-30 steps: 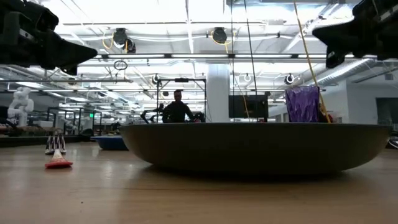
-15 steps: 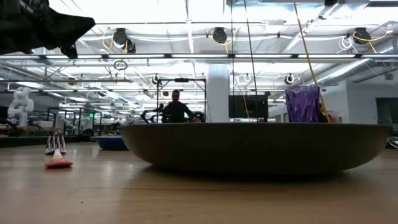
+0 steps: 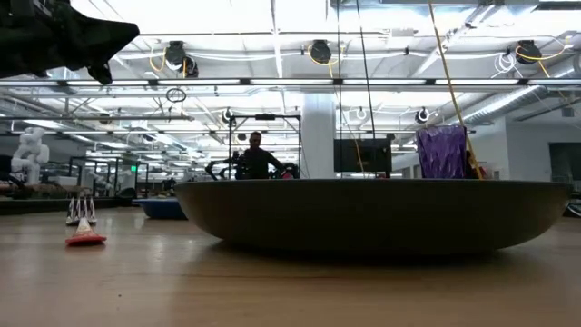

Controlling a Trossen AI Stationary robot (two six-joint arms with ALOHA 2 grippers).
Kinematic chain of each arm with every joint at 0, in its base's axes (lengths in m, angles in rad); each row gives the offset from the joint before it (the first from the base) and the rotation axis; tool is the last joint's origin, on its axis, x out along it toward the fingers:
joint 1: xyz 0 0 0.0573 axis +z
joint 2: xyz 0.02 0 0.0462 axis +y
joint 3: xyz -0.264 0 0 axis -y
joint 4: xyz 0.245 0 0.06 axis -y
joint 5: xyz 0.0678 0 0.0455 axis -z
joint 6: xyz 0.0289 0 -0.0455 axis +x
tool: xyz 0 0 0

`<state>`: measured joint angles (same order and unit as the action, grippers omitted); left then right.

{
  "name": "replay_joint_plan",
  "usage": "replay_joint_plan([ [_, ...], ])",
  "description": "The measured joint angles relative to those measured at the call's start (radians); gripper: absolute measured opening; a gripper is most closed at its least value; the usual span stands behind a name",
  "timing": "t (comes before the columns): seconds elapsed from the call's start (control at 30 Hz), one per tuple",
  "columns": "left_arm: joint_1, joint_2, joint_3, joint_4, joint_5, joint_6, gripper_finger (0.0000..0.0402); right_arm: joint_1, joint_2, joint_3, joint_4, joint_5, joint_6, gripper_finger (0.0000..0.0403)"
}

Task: Pick and place plate/cup/fork/spoon on tray
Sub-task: Put the violet cup on the blue serving tray

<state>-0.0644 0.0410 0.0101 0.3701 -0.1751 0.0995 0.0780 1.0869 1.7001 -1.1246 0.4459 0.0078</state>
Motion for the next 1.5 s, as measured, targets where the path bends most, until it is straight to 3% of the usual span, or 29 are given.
replay_joint_plan([
  [0.1,0.000,0.000,0.000,0.050,-0.036,0.032,0.0019,-0.020,0.090,0.070,-0.158,0.076,0.015,0.0000],
  [0.3,0.001,0.000,0.001,0.106,-0.062,0.076,0.0019,-0.092,0.179,0.047,-0.340,0.077,0.109,0.0000],
  [0.5,0.001,0.021,0.037,0.086,-0.062,-0.011,0.0019,-0.169,0.190,-0.071,-0.345,0.030,0.093,0.0016],
  [0.67,0.001,0.091,0.155,-0.069,-0.062,-0.107,0.0019,-0.243,0.179,-0.174,-0.308,-0.071,0.039,0.0041],
  [0.87,-0.010,0.247,0.322,-0.139,-0.058,-0.173,0.0019,-0.300,0.176,-0.288,-0.261,-0.084,-0.006,0.0069],
  [1.0,-0.032,0.387,0.454,-0.153,-0.053,-0.089,0.0019,-0.316,0.177,-0.357,-0.249,-0.085,-0.016,0.0083],
  [1.17,-0.078,0.578,0.652,-0.373,-0.054,-0.092,0.0019,-0.320,0.177,-0.412,-0.249,-0.085,-0.028,0.0102],
  [1.5,-0.131,0.907,0.826,-0.453,-0.066,0.016,0.0019,-0.323,0.177,-0.516,-0.187,-0.080,-0.137,0.0146],
])
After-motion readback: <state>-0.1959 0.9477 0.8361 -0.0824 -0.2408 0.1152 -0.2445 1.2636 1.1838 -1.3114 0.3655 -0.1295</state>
